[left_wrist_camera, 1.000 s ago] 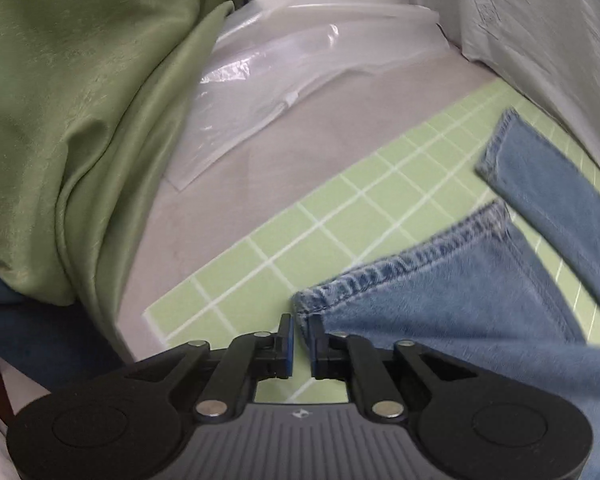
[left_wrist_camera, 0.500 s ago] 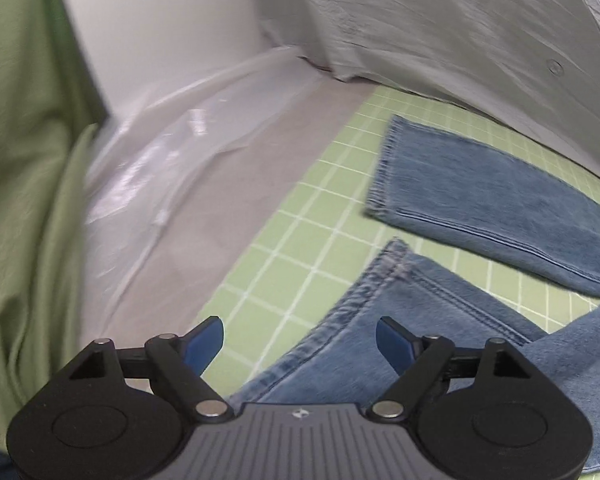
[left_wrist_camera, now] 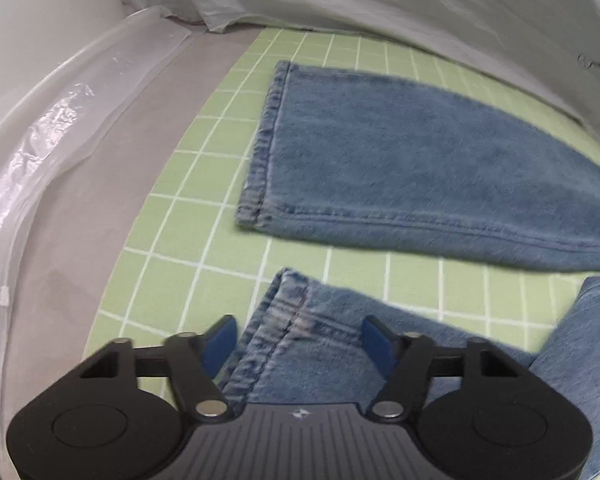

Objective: Fold clothes

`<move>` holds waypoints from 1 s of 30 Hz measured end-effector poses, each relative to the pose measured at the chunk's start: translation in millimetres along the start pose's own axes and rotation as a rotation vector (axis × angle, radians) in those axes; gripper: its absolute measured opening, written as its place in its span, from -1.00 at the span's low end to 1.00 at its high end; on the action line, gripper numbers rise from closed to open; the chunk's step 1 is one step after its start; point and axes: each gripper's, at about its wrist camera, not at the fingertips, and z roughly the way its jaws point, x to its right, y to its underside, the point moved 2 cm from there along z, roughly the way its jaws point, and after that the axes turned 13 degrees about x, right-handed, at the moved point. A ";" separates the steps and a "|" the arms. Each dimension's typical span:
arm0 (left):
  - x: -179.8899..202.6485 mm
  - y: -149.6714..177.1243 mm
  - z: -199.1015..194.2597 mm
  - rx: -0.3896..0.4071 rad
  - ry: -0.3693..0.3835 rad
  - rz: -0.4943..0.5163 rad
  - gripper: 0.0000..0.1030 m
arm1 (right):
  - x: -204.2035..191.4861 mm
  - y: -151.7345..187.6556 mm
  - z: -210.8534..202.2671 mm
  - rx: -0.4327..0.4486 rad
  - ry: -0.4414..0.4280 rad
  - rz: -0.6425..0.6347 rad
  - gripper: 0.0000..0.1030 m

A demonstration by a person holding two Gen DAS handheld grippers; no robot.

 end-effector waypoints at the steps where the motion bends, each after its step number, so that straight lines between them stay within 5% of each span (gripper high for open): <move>1: -2.0 -2.1 -1.3 0.003 0.004 -0.005 -0.62 | -0.3 -2.3 1.4 -0.001 0.008 -0.012 1.00; 8: -60.2 -21.6 -16.3 0.096 -0.164 -0.180 -0.64 | 6.1 -16.8 7.5 0.009 0.020 -0.030 1.00; 10: -74.1 -23.6 -16.5 0.092 -0.173 -0.264 -0.50 | 11.7 -17.6 7.9 0.016 0.017 -0.019 1.00; 12: -70.0 -25.2 -22.3 0.098 -0.241 -0.231 -0.36 | 19.2 -17.0 8.9 0.022 0.005 0.002 1.00; 13: -64.8 -25.8 -27.2 0.104 -0.253 -0.196 -0.12 | 23.2 -16.9 9.1 0.027 0.000 0.018 1.00; 14: -60.5 -24.9 -33.8 0.118 -0.244 -0.187 0.17 | 28.0 -16.7 9.3 0.034 -0.005 0.036 1.00; 16: -51.8 -21.0 -48.8 0.143 -0.219 -0.193 0.43 | 40.6 -16.9 10.9 0.050 -0.009 0.088 1.00; 30: 69.3 59.7 -144.5 0.113 -0.155 -0.249 0.54 | 247.8 -16.3 55.7 0.207 -0.016 0.704 1.00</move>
